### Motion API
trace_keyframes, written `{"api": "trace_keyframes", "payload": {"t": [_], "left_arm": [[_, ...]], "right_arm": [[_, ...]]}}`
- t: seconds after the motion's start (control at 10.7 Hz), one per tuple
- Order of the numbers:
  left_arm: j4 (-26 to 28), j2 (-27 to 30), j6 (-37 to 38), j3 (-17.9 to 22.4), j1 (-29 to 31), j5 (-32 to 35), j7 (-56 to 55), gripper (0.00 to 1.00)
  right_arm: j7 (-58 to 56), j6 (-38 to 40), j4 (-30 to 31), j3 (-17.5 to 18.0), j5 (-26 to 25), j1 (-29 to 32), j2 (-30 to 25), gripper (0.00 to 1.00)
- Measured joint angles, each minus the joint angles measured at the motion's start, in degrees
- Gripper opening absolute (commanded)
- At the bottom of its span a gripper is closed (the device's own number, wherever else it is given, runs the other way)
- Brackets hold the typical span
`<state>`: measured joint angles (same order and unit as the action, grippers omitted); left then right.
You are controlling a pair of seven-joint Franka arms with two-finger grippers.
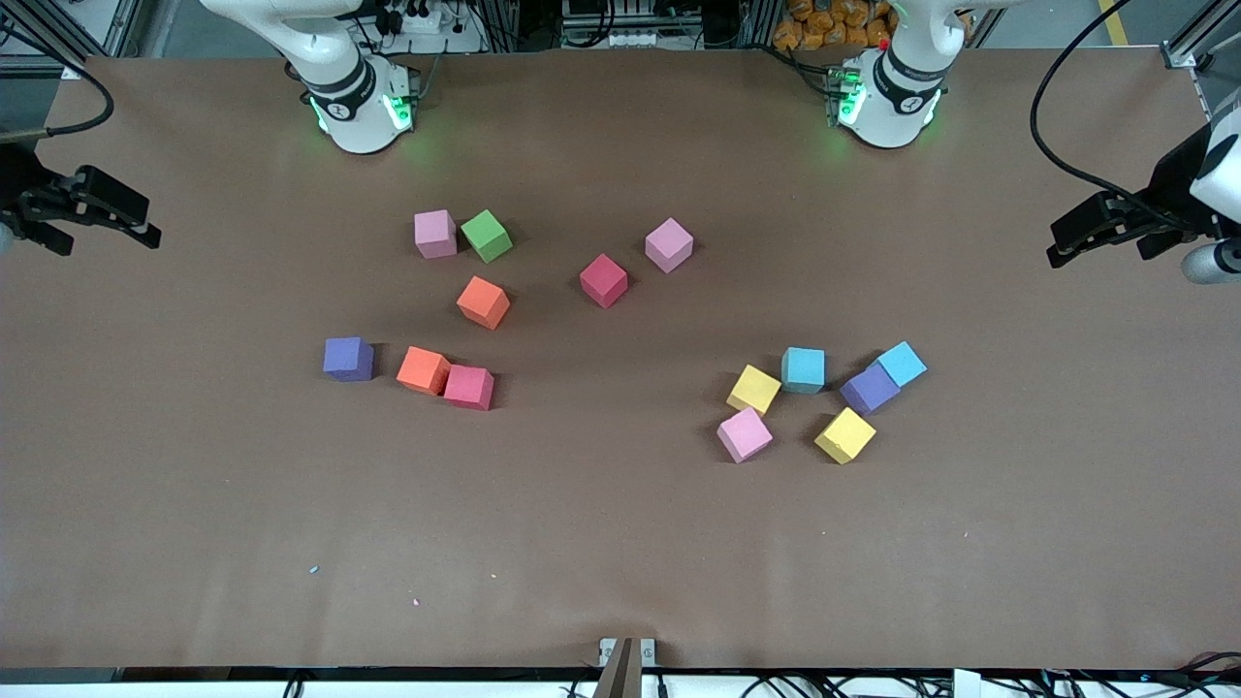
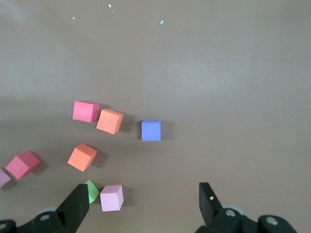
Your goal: Arrange 11 blocks into digit 3
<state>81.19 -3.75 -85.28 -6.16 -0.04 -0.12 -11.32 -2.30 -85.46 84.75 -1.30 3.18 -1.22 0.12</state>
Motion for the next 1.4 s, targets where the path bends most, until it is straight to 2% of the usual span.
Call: {"api": "trace_keyframes", "payload": {"t": [0.56,0.75,0.94,1.4], "left_arm": [[0.51,-0.07,0.72,-0.54,-0.05,0.00,1.53,1.00],[1.09,-1.72,-1.04,-4.63,-0.19,0.00,-2.34,1.00],[1.68,-5.15,-4.40,-9.11,-3.33,0.02,-15.11,1.00],[2.22,-19.27,-15.71,-10.21,-21.98,2.67,-49.84,1.00]], "right_arm": [[-0.01,-0.34,0.23,0.03,0.04,0.00,0.17,1.00],[-0.07,0.84,0.48,0.42,0.19,-0.51,0.63,1.00],[-0.07,0.66,0.86,0.93,0.47,-2.34,2.23,1.00],[-3.21,-2.53,1.86,1.14,2.34,-5.55,12.72,1.00]]}}
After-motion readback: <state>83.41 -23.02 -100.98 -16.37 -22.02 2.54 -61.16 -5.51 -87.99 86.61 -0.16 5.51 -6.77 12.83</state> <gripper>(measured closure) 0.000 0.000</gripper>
